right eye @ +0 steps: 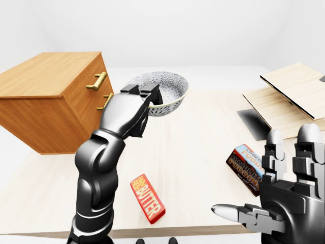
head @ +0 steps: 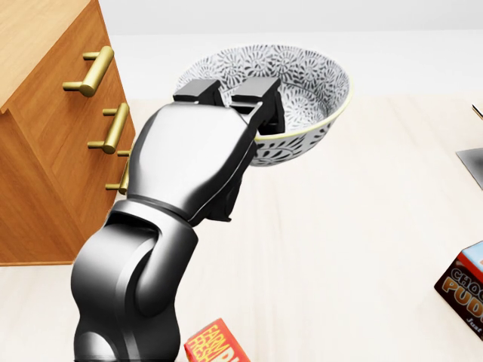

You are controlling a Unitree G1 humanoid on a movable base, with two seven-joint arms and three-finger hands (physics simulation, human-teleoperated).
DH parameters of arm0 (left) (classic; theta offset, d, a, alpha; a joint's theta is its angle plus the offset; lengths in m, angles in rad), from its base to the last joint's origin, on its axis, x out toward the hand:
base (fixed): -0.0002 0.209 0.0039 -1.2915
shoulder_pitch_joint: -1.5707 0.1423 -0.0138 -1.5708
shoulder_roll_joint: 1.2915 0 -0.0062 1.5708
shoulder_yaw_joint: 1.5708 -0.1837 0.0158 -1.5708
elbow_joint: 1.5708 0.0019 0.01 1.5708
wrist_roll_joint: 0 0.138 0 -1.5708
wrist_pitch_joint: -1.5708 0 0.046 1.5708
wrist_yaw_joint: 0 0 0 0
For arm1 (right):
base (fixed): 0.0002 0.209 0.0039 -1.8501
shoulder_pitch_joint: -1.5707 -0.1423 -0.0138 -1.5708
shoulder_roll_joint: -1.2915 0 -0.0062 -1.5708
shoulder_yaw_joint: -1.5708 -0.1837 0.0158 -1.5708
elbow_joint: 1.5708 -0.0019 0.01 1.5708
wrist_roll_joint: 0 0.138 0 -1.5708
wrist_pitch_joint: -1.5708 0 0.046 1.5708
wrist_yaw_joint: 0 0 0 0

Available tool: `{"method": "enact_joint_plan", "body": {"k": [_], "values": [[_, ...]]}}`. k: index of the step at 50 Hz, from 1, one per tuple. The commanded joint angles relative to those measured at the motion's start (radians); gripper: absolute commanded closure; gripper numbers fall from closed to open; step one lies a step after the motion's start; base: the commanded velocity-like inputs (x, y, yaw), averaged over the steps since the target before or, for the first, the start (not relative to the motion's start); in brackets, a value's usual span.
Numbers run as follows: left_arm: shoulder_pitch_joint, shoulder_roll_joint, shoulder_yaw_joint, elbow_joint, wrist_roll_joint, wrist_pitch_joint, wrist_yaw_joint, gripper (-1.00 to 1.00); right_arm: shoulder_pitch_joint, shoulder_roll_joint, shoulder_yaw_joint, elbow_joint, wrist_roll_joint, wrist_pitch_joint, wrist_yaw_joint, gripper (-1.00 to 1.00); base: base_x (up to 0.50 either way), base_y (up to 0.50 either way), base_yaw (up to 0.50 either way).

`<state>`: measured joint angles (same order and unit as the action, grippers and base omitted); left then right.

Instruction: Close the top drawer of the cabinet and put the bowl on top of it.

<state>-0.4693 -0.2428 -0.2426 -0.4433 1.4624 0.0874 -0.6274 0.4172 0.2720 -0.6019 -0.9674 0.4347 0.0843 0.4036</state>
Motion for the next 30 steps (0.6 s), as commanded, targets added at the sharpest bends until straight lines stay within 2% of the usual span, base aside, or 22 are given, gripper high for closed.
{"method": "enact_joint_plan", "body": {"k": [1, 9, 14, 24, 30], "values": [[-0.117, 0.062, 0.093, -0.014, 0.019, 0.000, -0.055, 1.00, 0.001, 0.000, 0.007, 0.008, -0.007, -0.007, 0.001, -1.00, 0.00, 0.00, 0.00], [-0.179, 0.112, 0.131, -0.011, -0.024, 0.000, -0.071, 1.00, 0.003, -0.002, 0.013, 0.017, -0.009, -0.017, 0.003, -1.00, 0.00, 0.00, 0.00], [-0.245, 0.173, 0.180, -0.007, -0.056, 0.000, -0.071, 1.00, 0.010, 0.005, 0.030, 0.015, -0.026, -0.025, 0.005, -1.00, 0.00, 0.00, 0.00], [-0.341, 0.274, 0.233, 0.016, -0.085, 0.000, -0.071, 1.00, 0.018, 0.010, 0.038, 0.015, -0.033, -0.033, 0.012, -1.00, 0.00, 0.00, 0.00], [-0.412, 0.348, 0.269, 0.075, -0.141, 0.000, -0.071, 1.00, 0.020, 0.013, 0.056, 0.025, -0.052, -0.044, 0.014, -1.00, 0.00, 0.00, 0.00]]}}
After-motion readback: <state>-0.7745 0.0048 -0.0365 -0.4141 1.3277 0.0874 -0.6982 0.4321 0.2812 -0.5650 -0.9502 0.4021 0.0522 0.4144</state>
